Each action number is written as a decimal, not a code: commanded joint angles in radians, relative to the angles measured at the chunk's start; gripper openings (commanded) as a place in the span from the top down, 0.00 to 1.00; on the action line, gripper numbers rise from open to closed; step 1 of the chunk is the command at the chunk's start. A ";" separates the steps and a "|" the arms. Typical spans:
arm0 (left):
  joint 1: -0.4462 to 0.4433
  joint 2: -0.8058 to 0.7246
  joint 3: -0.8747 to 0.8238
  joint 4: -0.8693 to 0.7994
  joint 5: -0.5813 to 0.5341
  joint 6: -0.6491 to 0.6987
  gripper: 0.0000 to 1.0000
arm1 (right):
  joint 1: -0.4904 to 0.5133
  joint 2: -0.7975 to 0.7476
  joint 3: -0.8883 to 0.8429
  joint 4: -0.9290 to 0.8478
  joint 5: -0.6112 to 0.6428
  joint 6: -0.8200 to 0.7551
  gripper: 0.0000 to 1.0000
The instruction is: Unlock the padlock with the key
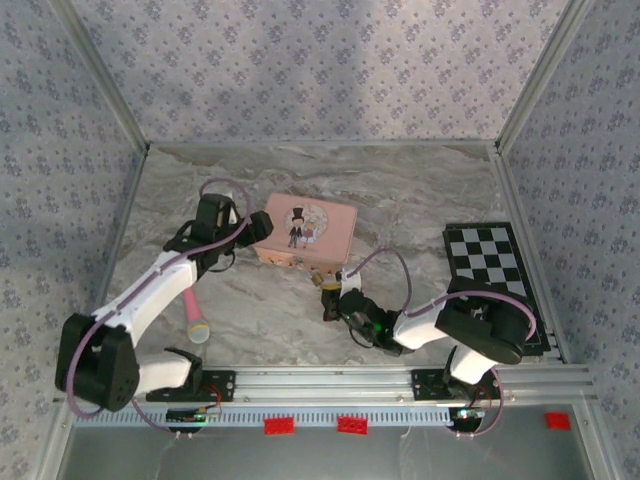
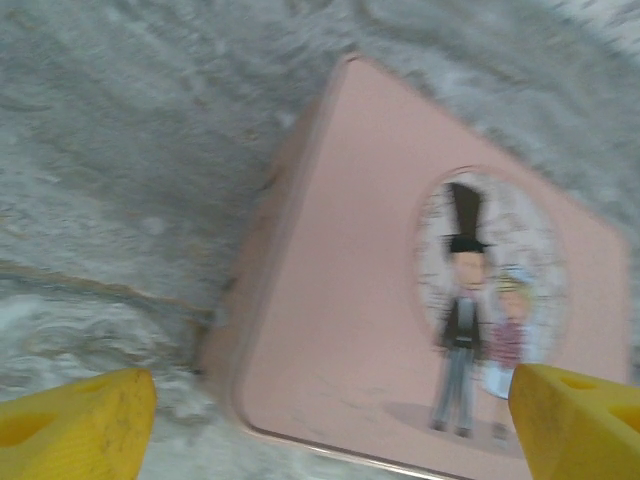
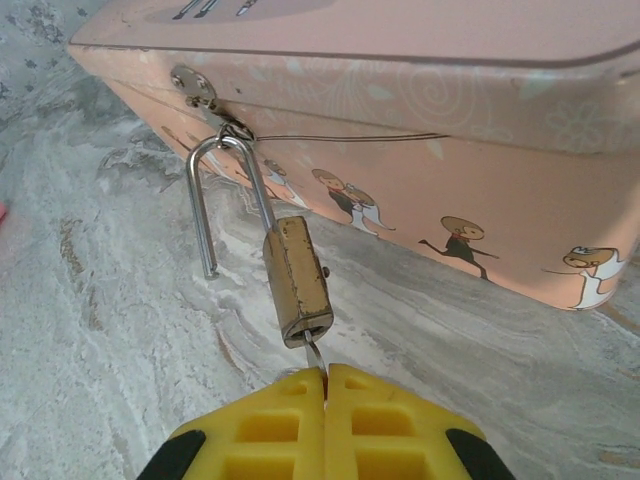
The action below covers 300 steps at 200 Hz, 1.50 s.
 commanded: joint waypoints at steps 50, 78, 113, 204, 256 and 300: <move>0.033 0.219 0.096 0.010 0.195 0.203 0.09 | -0.045 -0.007 0.009 -0.051 0.000 0.050 1.00; 0.028 0.281 0.089 0.047 0.256 0.190 0.16 | -0.061 -0.009 0.005 -0.052 -0.030 0.052 1.00; -0.025 0.260 0.070 0.029 0.248 0.198 0.20 | -0.063 -0.024 0.039 -0.151 -0.036 0.058 1.00; -0.170 0.210 -0.031 0.064 0.179 0.074 0.22 | -0.227 -0.200 0.104 -0.380 -0.347 -0.299 0.70; -0.233 0.178 -0.075 0.106 0.106 -0.049 0.22 | -0.354 -0.224 0.135 -0.463 -0.545 -0.285 0.66; -0.282 0.145 -0.092 0.092 0.017 -0.148 0.21 | -0.357 -0.166 0.103 -0.363 -0.579 -0.155 0.68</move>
